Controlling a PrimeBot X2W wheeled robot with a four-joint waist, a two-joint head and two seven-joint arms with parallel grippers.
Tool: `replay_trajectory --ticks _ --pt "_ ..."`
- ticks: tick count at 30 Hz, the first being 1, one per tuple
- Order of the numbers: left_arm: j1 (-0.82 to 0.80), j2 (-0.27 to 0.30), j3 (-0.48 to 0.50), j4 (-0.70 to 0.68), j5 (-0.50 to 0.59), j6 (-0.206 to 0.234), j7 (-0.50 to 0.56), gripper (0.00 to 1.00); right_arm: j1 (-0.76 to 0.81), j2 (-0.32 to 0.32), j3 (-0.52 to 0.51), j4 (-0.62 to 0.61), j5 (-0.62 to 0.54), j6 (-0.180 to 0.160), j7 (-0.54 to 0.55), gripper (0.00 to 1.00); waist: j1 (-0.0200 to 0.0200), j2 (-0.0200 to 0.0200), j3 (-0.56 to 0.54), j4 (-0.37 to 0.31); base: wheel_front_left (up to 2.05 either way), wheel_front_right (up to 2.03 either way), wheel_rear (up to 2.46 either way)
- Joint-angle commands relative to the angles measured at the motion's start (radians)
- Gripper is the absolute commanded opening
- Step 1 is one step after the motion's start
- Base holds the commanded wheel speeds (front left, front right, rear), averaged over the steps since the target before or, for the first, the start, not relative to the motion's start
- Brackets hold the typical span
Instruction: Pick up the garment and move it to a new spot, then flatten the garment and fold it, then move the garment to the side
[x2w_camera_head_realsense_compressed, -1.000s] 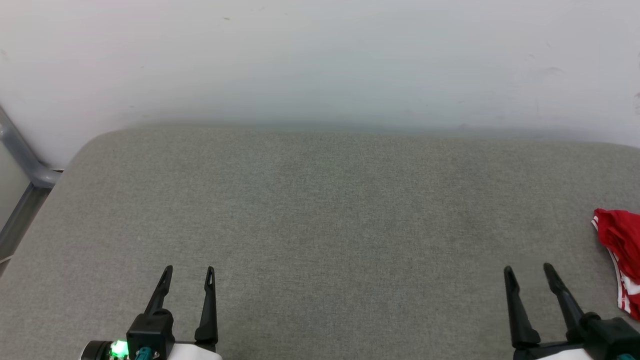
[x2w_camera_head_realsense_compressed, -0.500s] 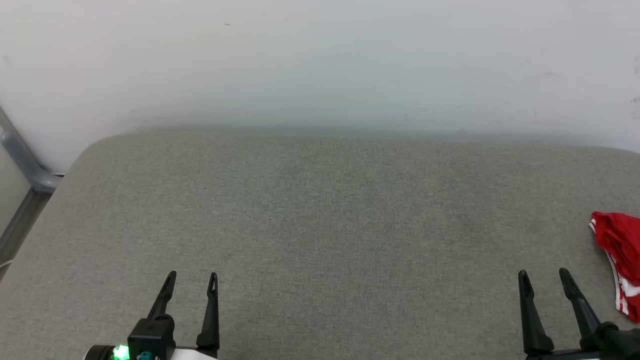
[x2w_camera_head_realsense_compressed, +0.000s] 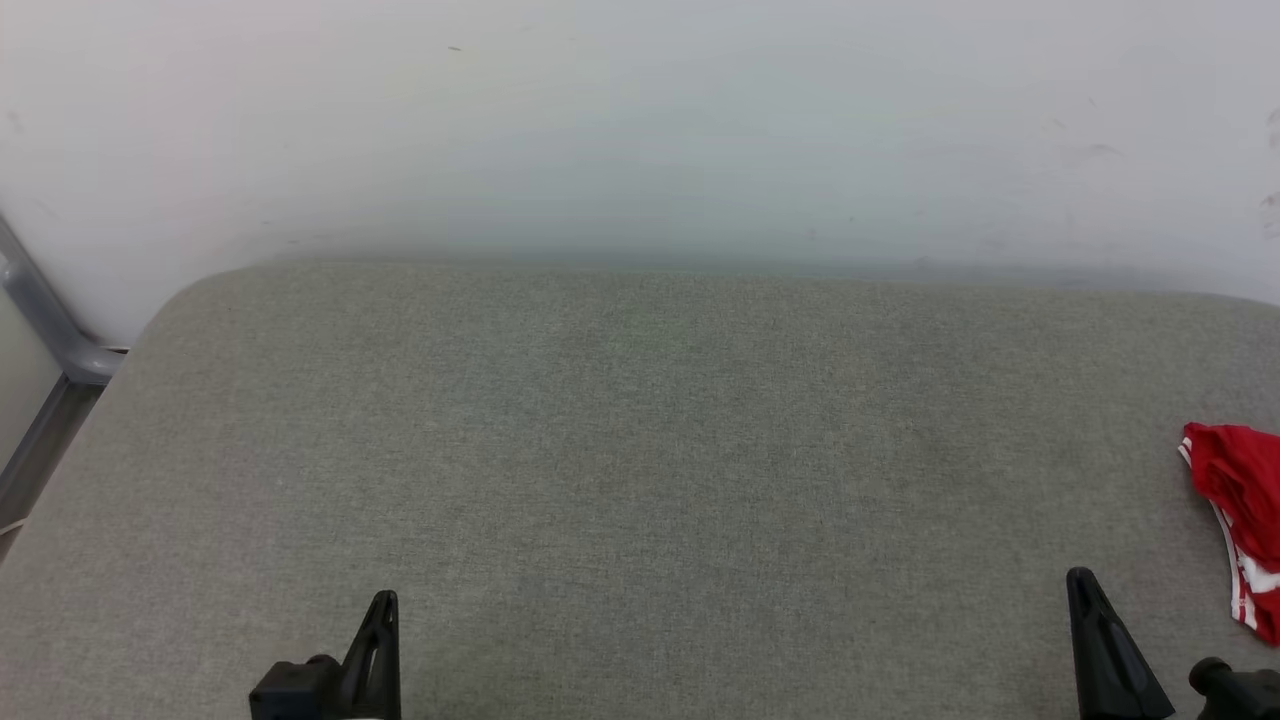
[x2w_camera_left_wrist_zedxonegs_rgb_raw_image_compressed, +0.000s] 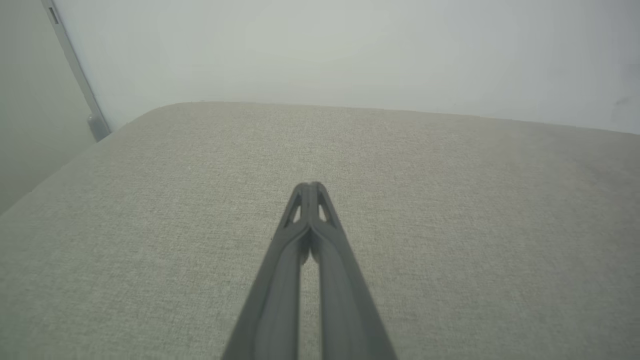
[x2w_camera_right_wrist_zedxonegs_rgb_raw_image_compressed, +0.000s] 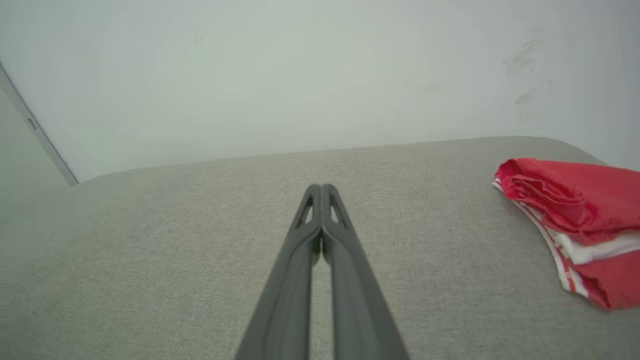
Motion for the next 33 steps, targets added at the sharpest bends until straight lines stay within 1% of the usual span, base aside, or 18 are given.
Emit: replay_trajectory --ticks 1,17,33 --pt "-0.027 0.001 0.011 -0.011 -0.044 -0.004 0.008 0.0 -0.021 -0.004 0.001 -0.009 0.045 0.0 0.007 0.0 0.0 -0.0001 0.001 -0.001 0.0 0.0 0.0" --pt "-0.07 -0.007 0.042 0.004 -0.351 -0.034 0.077 0.0 -0.084 -0.013 0.006 0.037 0.347 0.0 0.072 0.0 0.0 -0.0001 0.008 -0.01 0.0 0.0 0.0" --pt "-0.109 -0.014 0.07 0.02 -0.606 -0.058 0.138 0.0 -0.134 -0.017 0.006 0.074 0.596 0.0 0.128 0.0 0.0 -0.0001 0.014 -0.02 0.0 0.0 0.0"
